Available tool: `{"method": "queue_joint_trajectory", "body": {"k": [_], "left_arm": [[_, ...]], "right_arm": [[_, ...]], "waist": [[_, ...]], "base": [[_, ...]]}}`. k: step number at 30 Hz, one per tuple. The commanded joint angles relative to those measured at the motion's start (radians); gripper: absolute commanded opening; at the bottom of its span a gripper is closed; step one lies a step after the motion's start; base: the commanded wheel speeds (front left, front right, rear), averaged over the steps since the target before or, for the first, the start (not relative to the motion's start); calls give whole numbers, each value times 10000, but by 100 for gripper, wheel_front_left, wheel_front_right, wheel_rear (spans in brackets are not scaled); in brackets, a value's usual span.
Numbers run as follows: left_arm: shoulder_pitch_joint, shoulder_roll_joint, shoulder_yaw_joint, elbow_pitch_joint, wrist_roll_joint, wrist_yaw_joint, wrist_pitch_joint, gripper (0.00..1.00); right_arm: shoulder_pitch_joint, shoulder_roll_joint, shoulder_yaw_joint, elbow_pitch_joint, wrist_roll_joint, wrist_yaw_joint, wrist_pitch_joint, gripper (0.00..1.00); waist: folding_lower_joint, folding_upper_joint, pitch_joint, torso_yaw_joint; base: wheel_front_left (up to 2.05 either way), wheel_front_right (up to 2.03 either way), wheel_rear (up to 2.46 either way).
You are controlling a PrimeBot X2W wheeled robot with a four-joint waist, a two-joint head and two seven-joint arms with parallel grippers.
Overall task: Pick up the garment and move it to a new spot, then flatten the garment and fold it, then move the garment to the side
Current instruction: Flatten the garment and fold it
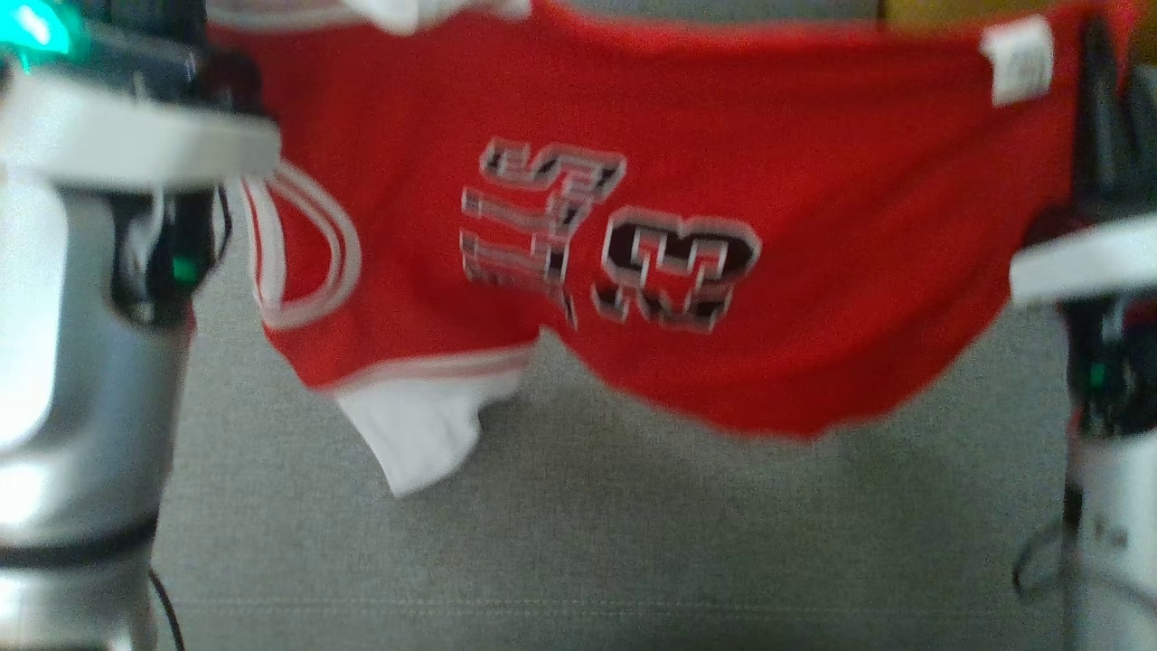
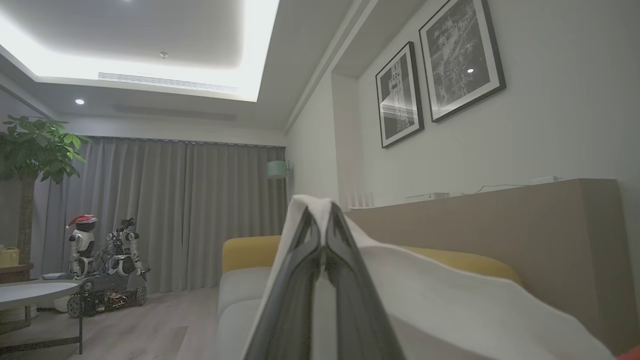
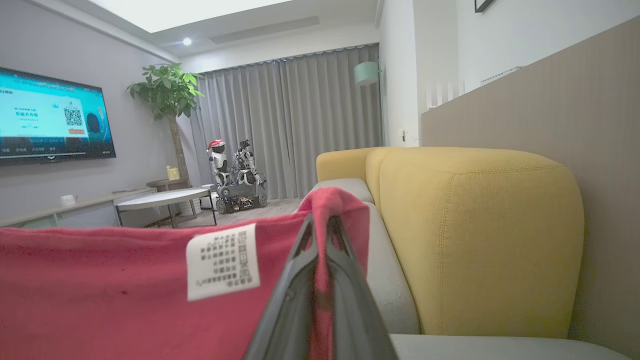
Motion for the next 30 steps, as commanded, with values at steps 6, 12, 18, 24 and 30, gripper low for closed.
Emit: {"method": "queue_joint_trajectory", "body": {"k": [6,12,18,24,30], "left_arm": [[-3645,32,203,2510,322,-426,-617,0],[-6408,-187,597,5219,491,-572,-772,0],[-7613,-613,1071,7026,947,-424,-779,0],[-7014,-1280,1077,9288,1073,-423,-780,0],[-6396,-1802,1000,11527,886,-459,-781,0]], "right_arm": [[-3954,-124,440,2542,530,65,-863,0],[-7253,133,1291,5836,880,65,-2558,0],[-9427,335,1963,9027,1068,65,-3947,0],[-10042,395,2825,11932,1199,65,-4160,0],[-9959,401,3709,13580,1884,65,-3781,0]], "waist": [[0,0,883,-141],[0,0,1390,-484],[0,0,1811,-569],[0,0,2310,-350],[0,0,2774,-122]], "base": [[0,0,0],[0,0,0],[0,0,0],[0,0,0],[0,0,0]]}}
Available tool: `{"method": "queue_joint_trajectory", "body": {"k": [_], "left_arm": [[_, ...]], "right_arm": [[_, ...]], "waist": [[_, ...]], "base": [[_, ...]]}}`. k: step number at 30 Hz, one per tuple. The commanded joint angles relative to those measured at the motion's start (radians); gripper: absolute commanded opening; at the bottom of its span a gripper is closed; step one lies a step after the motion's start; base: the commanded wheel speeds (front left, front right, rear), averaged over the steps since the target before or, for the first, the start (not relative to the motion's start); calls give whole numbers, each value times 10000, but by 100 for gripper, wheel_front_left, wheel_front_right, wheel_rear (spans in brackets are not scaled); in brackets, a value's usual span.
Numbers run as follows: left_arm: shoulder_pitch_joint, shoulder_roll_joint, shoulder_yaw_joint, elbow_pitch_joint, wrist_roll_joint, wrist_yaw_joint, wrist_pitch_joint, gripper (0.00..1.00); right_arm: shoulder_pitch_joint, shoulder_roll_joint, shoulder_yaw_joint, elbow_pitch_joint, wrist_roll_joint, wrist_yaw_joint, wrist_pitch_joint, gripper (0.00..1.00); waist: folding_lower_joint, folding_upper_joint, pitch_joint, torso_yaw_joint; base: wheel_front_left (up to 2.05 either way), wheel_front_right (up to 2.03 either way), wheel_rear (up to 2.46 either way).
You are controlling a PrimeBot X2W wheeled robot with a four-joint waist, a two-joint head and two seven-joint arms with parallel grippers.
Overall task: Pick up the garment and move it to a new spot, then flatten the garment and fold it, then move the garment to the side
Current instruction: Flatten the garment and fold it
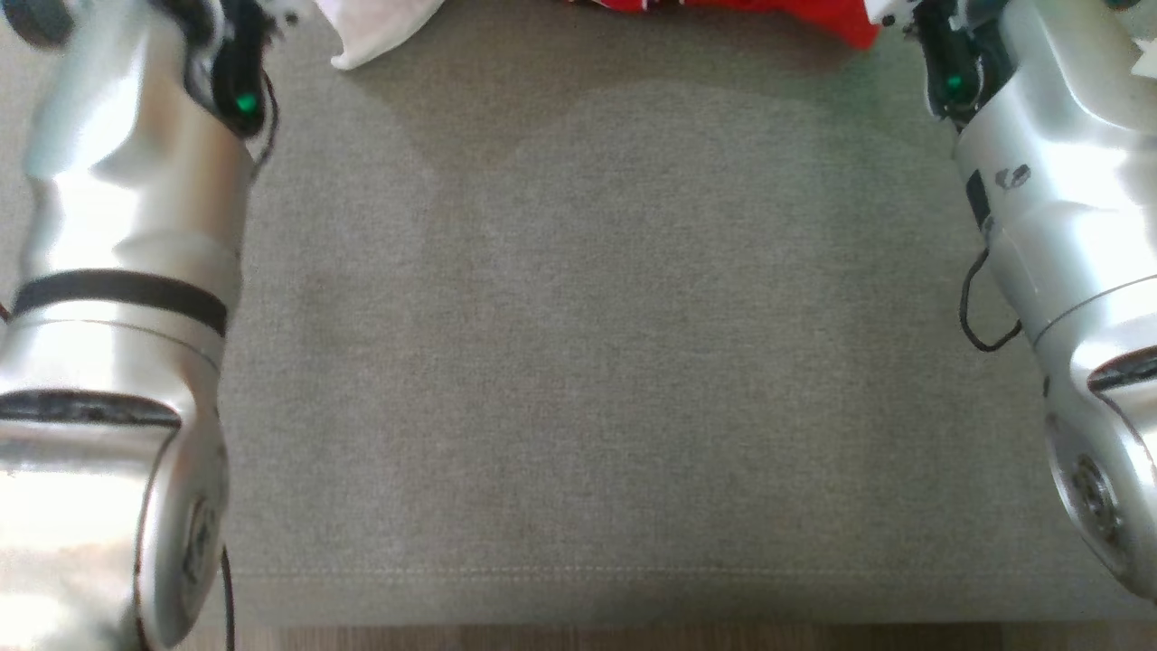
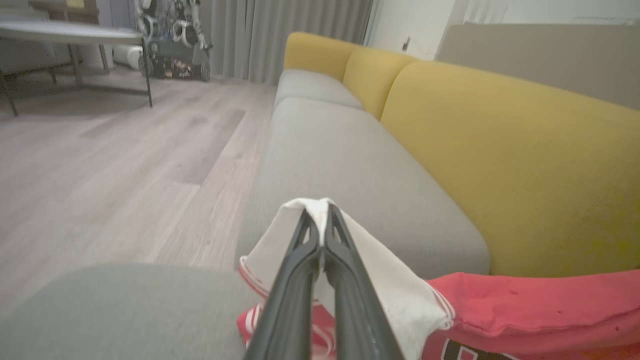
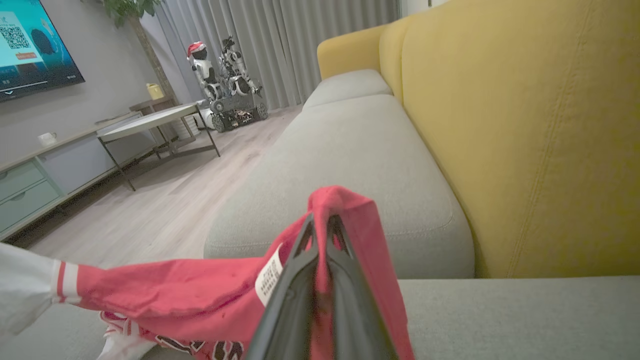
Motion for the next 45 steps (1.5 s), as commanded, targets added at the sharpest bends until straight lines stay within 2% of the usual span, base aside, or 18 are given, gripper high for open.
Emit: {"method": "queue_joint_trajectory", "body": {"k": [1,4,8,9,14,18,21,28,33,37,45], "left_arm": [[-332,296,178,-127,-138,9,-50,0],[-249,180,223,305,-287,-34,-50,0],[-181,109,357,236,-602,-170,-50,0],[44,80,218,125,-614,-217,-50,0],[1084,70,202,-747,-892,-242,-51,0],[2954,117,40,-2138,-1100,-246,-51,0],[4729,252,262,-3405,-1160,-247,-51,0],[8818,262,412,-6528,-853,-213,-51,0],[11149,406,480,-8373,-730,144,14,0],[12741,608,571,-10095,-704,618,578,0],[15646,520,428,-13291,-719,1760,2206,0]], "right_arm": [[-279,257,231,-154,217,65,28,0],[-248,258,483,35,675,65,136,0],[-113,258,878,-371,1702,65,196,0],[157,259,1057,-514,2104,65,-54,0],[997,259,1664,-820,2434,65,-460,0],[2195,259,1929,-1130,2556,65,-689,0],[3313,250,1947,-1521,2583,65,-727,0],[6316,-150,1209,-3138,1948,65,-735,0],[8677,-210,266,-4630,1328,65,-736,0],[10413,-179,-418,-5910,758,65,-602,0],[13667,84,-2152,-9353,-512,65,1325,0]], "waist": [[-1,0,180,117],[-1,0,395,142],[-1,0,587,118],[-1,0,523,86],[-1,0,188,-25],[-1,0,-323,-80],[-1,0,-774,-138],[-1,0,-1732,126],[-1,0,-2208,223],[-1,0,-2508,201],[-1,0,-3021,249]], "base": [[0,0,0],[0,0,0],[0,0,0],[0,0,0],[0,0,0],[0,0,0],[0,0,0],[0,0,0],[0,0,0],[0,0,0],[0,0,0]]}}
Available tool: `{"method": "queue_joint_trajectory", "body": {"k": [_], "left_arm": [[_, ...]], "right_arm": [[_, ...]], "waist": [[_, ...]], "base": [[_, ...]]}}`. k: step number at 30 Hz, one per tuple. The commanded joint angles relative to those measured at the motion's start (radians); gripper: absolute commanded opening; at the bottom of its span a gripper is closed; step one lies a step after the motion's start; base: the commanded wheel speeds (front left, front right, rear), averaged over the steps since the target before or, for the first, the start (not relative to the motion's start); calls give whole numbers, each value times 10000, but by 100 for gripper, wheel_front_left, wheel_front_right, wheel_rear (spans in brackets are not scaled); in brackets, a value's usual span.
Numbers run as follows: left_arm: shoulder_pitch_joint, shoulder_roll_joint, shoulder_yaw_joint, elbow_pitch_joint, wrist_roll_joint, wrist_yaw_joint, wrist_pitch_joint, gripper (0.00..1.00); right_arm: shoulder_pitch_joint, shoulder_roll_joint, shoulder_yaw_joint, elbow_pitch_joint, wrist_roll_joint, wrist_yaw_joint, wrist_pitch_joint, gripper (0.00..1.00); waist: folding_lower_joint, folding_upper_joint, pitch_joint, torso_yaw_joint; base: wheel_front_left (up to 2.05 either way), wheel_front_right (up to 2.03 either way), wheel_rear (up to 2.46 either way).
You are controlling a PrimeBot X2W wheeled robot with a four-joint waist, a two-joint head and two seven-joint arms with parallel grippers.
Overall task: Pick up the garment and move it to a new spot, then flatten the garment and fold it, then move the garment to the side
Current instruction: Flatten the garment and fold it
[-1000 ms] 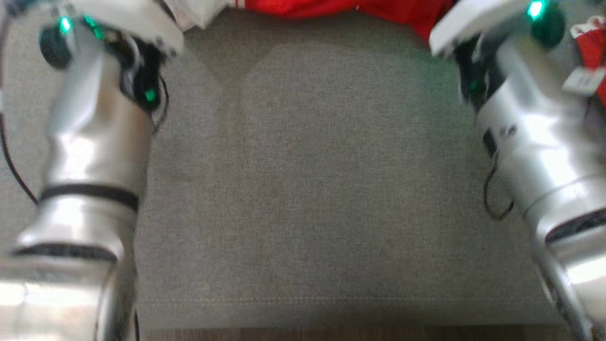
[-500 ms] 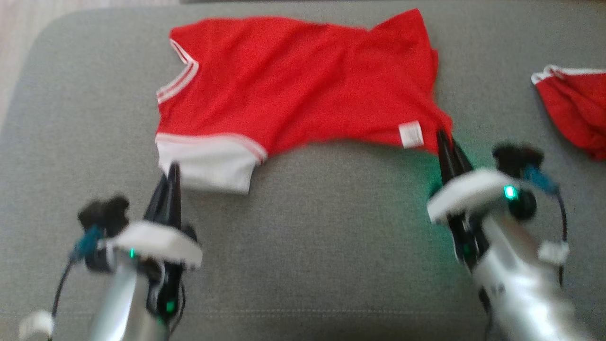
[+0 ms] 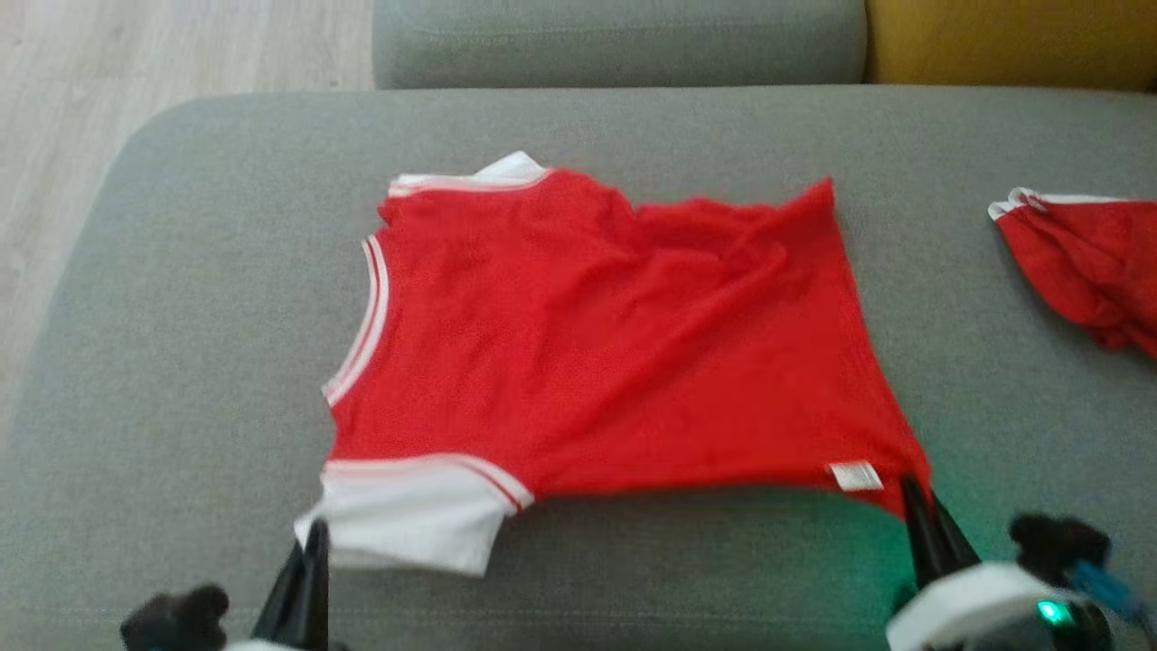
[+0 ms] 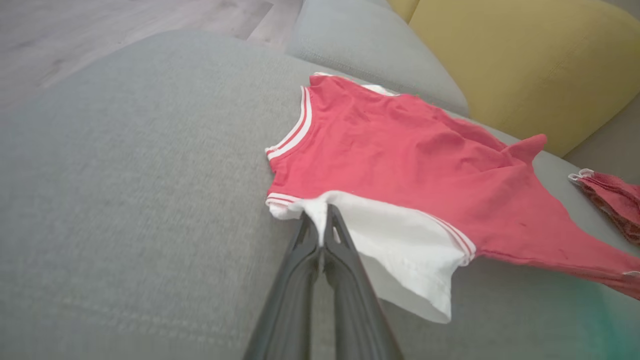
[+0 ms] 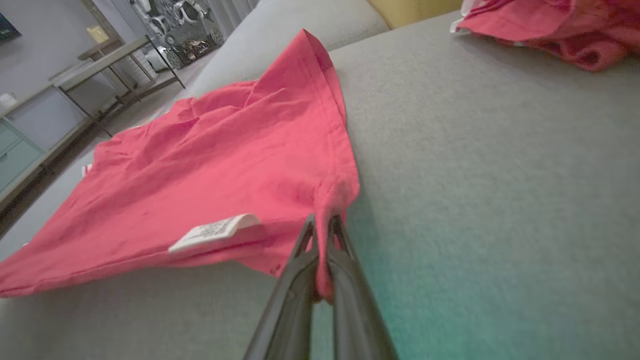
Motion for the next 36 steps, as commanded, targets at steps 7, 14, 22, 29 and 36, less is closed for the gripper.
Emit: {"method": "queue_joint_trajectory", "body": {"k": [7,14,22,29,36], "left_arm": [[1130,86,342,-1930,1,605,814,0],[701,357,309,-2013,-6,486,1185,0],[-1583,802,141,-544,-241,-146,1953,0],[-3822,941,-12,1857,-618,-791,2441,0],[-4734,803,-131,3449,-914,-1160,2364,100]], "right_arm": [[2355,166,-841,-3274,-496,65,1730,0],[2496,172,-1019,-3775,-218,65,2327,0],[829,174,-835,-2932,-568,65,2975,0],[-885,175,-528,-1471,-793,65,3032,0],[-1628,175,-358,-293,-781,65,2519,46]], "waist": [[1,-1,-317,107],[1,-1,-312,47],[1,-1,215,-45],[1,-1,722,-156],[1,-1,1028,-195]], "base": [[0,0,0],[0,0,0],[0,0,0],[0,0,0],[0,0,0]]}}
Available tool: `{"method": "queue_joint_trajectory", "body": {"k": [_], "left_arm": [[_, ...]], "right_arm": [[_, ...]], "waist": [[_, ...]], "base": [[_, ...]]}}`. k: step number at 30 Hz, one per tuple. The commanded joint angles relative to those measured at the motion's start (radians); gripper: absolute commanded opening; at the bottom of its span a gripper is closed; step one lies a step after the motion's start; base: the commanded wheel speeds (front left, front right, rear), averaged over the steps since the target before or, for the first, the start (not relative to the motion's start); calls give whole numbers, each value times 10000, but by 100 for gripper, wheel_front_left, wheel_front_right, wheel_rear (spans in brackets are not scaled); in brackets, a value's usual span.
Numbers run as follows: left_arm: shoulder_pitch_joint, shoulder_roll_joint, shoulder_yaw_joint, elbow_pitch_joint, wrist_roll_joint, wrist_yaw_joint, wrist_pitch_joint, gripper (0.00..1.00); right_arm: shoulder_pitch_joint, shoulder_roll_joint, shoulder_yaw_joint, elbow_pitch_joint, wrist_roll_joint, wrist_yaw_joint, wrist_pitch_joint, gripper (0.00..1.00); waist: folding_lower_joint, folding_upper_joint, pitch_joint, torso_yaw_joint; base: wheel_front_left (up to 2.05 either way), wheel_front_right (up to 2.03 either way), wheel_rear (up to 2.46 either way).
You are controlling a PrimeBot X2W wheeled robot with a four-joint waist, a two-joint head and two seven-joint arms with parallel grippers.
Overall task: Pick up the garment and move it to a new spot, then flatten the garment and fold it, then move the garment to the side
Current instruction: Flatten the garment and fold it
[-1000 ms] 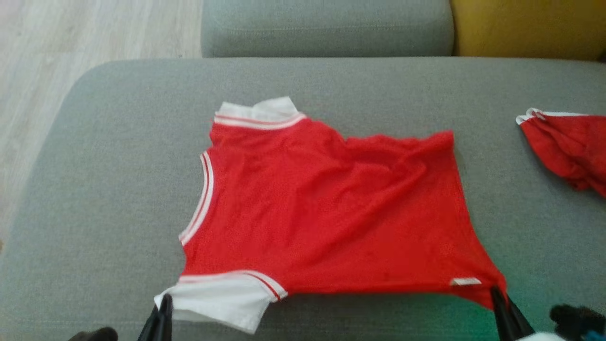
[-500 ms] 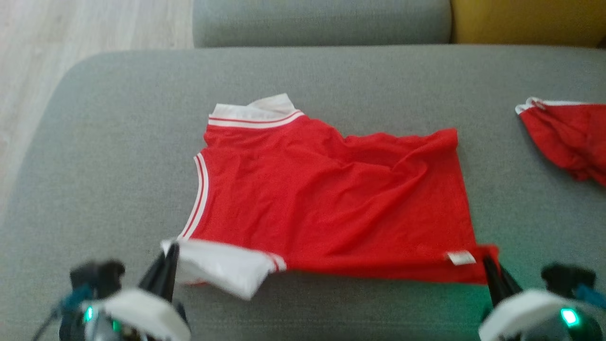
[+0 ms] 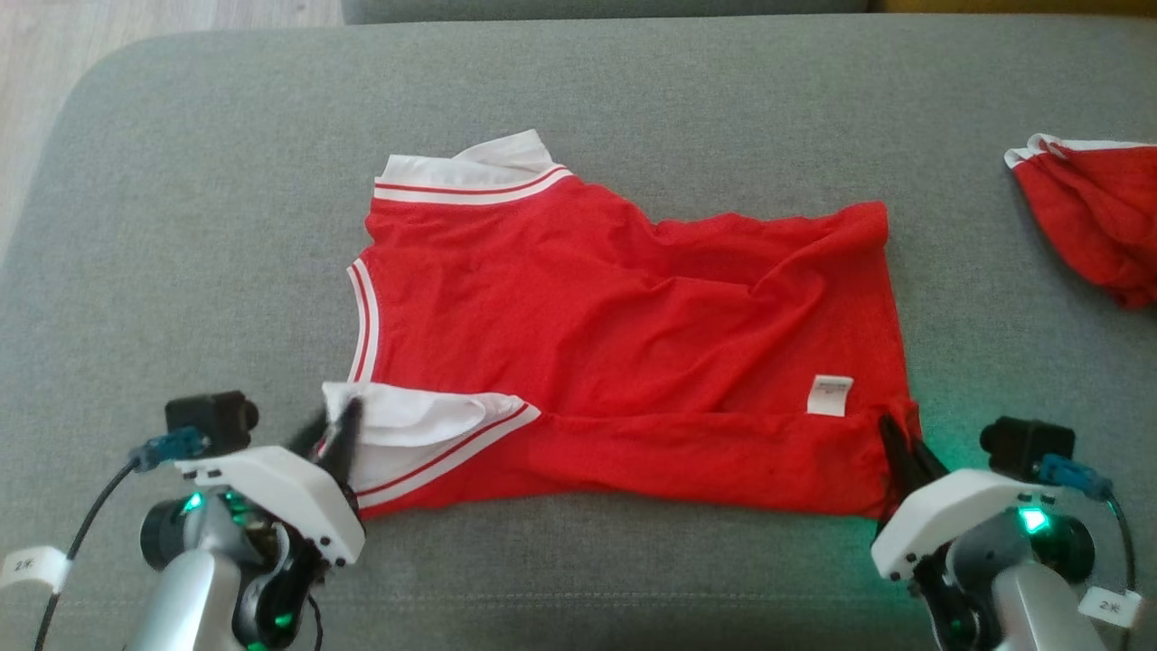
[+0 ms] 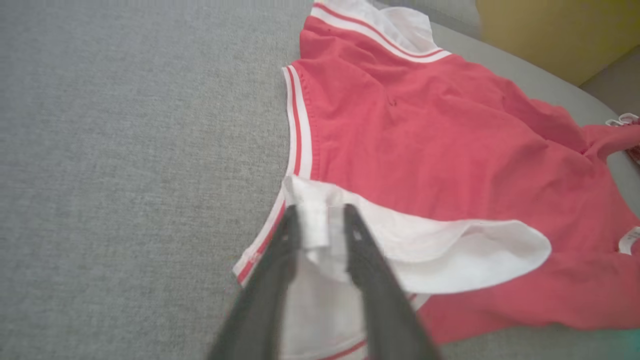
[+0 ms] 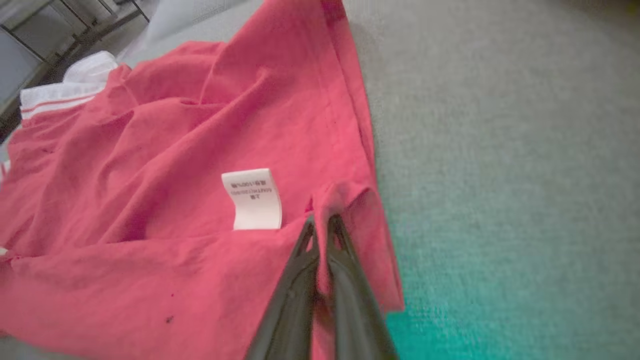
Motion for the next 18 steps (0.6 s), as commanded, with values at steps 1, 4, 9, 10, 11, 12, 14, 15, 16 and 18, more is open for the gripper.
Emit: {"method": "queue_joint_trajectory", "body": {"k": [1,4,9,10,11,12,14,15,16,18], "left_arm": [[-521,123,359,-270,-39,-51,-213,100],[-429,77,455,-252,63,7,-868,100],[149,-8,607,-783,643,443,-2504,100],[298,-40,632,-927,761,550,-2826,100],[450,-43,625,-1069,926,655,-3134,100],[606,-53,622,-1208,1081,755,-3455,100],[959,-67,599,-1438,1367,950,-3935,100],[1144,-61,585,-1542,1517,1043,-4099,100],[1328,-67,582,-1637,1641,1128,-4228,100],[1687,-88,577,-1753,1832,1260,-4389,100]], "right_arm": [[-433,-92,267,-304,-17,65,-274,100],[-447,-92,313,-350,-61,65,-948,100],[-185,-91,251,-921,-510,65,-2216,100],[-102,-91,264,-1084,-630,65,-2443,100],[-5,-91,279,-1238,-748,65,-2639,100],[97,-91,293,-1376,-860,65,-2804,100],[334,-91,375,-1669,-1044,65,-3084,100],[482,-91,408,-1805,-1105,65,-3176,100],[639,-91,426,-1926,-1156,65,-3230,100],[938,-91,460,-2146,-1208,65,-3297,100]], "waist": [[0,0,9,-6],[0,0,-17,-9],[0,0,-224,16],[0,0,-274,18],[0,0,-334,19],[0,0,-391,13],[0,0,-510,-5],[0,0,-573,-13],[0,0,-615,-21],[0,0,-674,-46]], "base": [[0,0,0],[0,0,0],[0,0,0],[0,0,0],[0,0,0],[0,0,0],[0,0,0],[0,0,0],[0,0,0],[0,0,0]]}}
